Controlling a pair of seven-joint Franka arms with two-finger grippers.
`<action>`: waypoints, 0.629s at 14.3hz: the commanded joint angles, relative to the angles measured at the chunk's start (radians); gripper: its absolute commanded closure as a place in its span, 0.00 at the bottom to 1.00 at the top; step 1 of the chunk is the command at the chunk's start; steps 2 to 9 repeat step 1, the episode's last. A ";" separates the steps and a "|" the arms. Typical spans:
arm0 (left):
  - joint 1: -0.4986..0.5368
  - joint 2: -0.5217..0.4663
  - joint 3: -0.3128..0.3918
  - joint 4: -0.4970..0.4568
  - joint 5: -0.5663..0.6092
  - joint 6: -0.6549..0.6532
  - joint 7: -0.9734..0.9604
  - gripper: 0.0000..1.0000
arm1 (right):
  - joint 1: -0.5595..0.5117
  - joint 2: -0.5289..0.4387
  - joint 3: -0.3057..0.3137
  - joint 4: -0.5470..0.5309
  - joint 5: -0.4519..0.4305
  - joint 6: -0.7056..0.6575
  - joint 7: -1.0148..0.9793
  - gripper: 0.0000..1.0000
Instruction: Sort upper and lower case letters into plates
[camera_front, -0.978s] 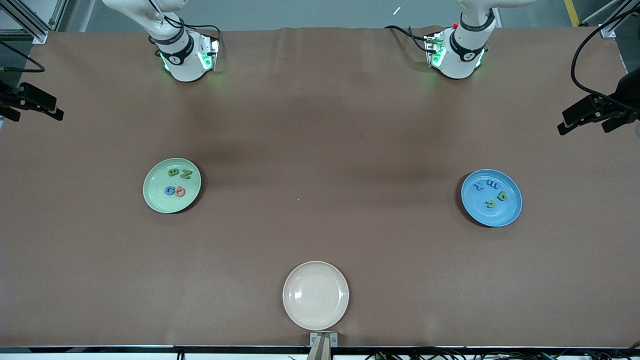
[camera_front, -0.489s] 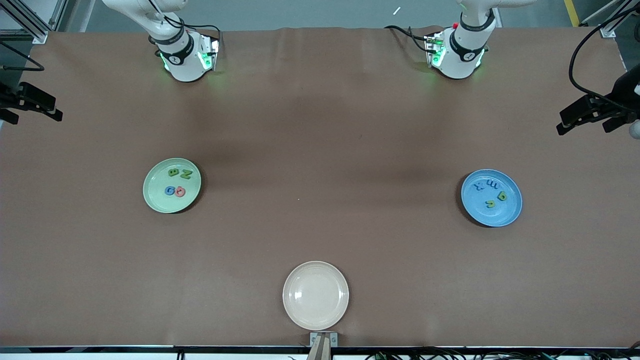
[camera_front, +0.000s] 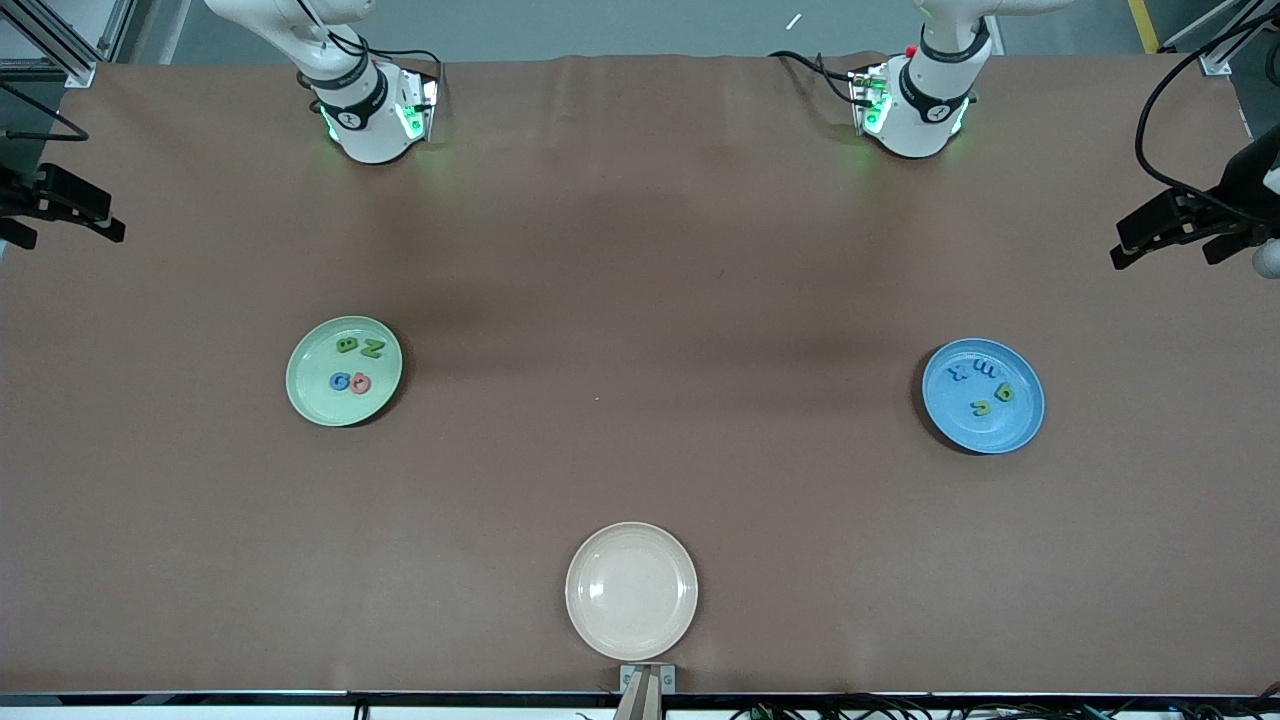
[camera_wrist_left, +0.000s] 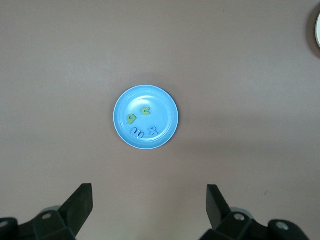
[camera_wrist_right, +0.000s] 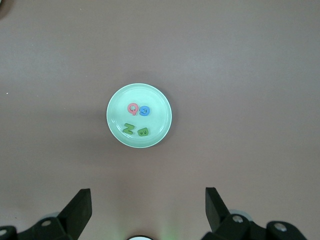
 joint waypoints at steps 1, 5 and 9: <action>0.000 -0.017 -0.004 -0.008 0.020 -0.010 0.022 0.00 | -0.014 -0.040 0.010 -0.043 0.018 0.016 -0.004 0.00; 0.000 -0.017 -0.004 -0.008 0.020 -0.010 0.022 0.00 | -0.014 -0.040 0.010 -0.043 0.018 0.016 -0.004 0.00; 0.000 -0.017 -0.004 -0.008 0.020 -0.010 0.022 0.00 | -0.014 -0.040 0.010 -0.043 0.018 0.016 -0.004 0.00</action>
